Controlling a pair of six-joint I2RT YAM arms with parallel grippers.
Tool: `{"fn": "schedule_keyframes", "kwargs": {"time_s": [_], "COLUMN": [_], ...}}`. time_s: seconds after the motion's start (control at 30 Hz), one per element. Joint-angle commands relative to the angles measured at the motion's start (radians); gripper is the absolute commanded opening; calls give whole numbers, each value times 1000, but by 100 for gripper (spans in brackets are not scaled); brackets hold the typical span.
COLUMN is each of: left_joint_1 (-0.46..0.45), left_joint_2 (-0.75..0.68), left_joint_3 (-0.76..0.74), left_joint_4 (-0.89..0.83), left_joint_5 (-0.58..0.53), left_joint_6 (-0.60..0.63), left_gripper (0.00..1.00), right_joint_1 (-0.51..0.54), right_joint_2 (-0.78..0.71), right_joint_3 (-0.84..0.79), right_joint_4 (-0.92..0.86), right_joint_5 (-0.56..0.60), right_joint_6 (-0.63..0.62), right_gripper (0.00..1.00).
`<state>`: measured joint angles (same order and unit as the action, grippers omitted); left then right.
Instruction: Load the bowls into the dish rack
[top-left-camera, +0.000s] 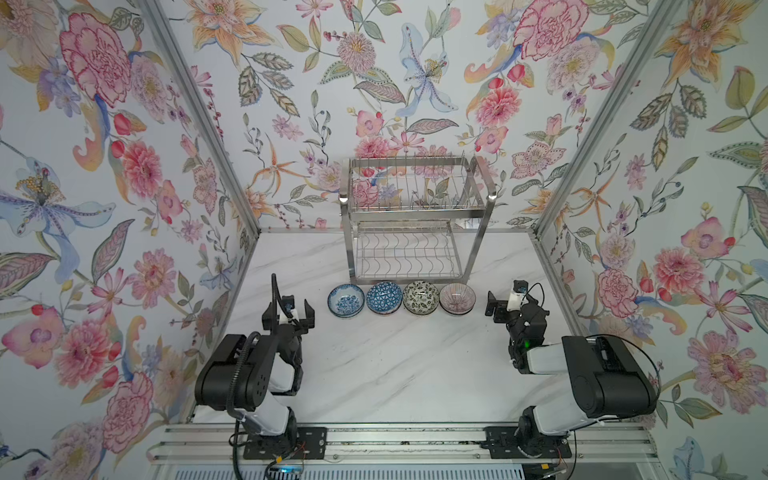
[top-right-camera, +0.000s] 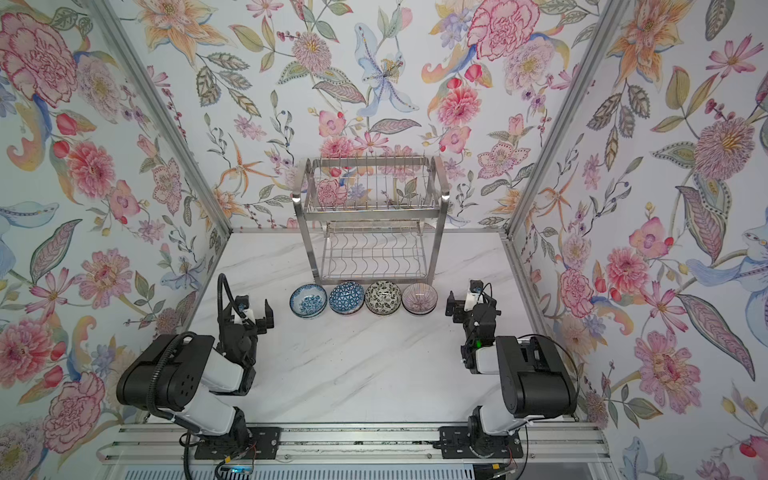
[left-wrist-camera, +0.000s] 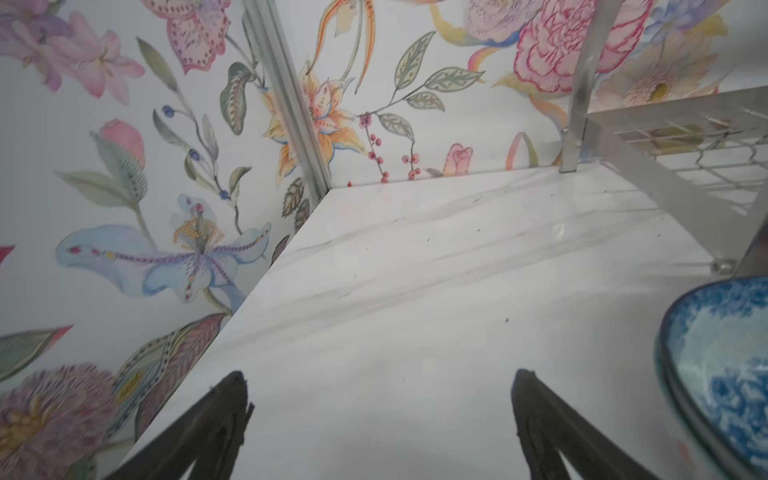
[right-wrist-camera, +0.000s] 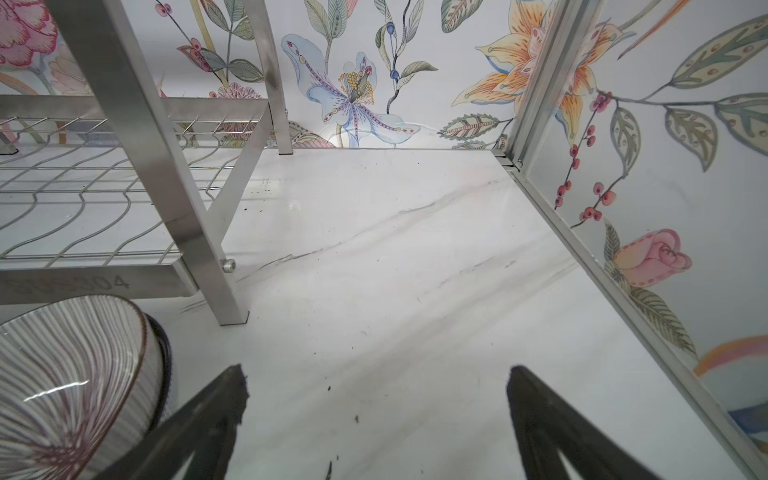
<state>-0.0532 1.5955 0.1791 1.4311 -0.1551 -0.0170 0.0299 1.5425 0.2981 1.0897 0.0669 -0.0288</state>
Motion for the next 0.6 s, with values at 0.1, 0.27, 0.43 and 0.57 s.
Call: {"fn": "schedule_keyframes", "kwargs": {"time_s": [0.1, 0.27, 0.43, 0.57], "left_joint_1": [1, 4, 39, 39], "left_joint_2": [-16, -13, -21, -18], "left_joint_3": [-57, -25, 22, 22], "left_joint_4": [111, 61, -20, -18], "left_joint_5": [83, 176, 233, 234], "left_joint_6": [19, 45, 19, 18], "left_gripper": [99, 99, 99, 99], "right_joint_1": [-5, -5, -8, -8], "right_joint_2": [5, 5, 6, 5], "right_joint_3": [-2, -1, 0, 1], "right_joint_4": [7, 6, 6, 4], "right_joint_5": [-7, -8, -14, -15], "right_joint_6": [-2, -2, 1, 0], "right_gripper": [99, 99, 99, 99]}}
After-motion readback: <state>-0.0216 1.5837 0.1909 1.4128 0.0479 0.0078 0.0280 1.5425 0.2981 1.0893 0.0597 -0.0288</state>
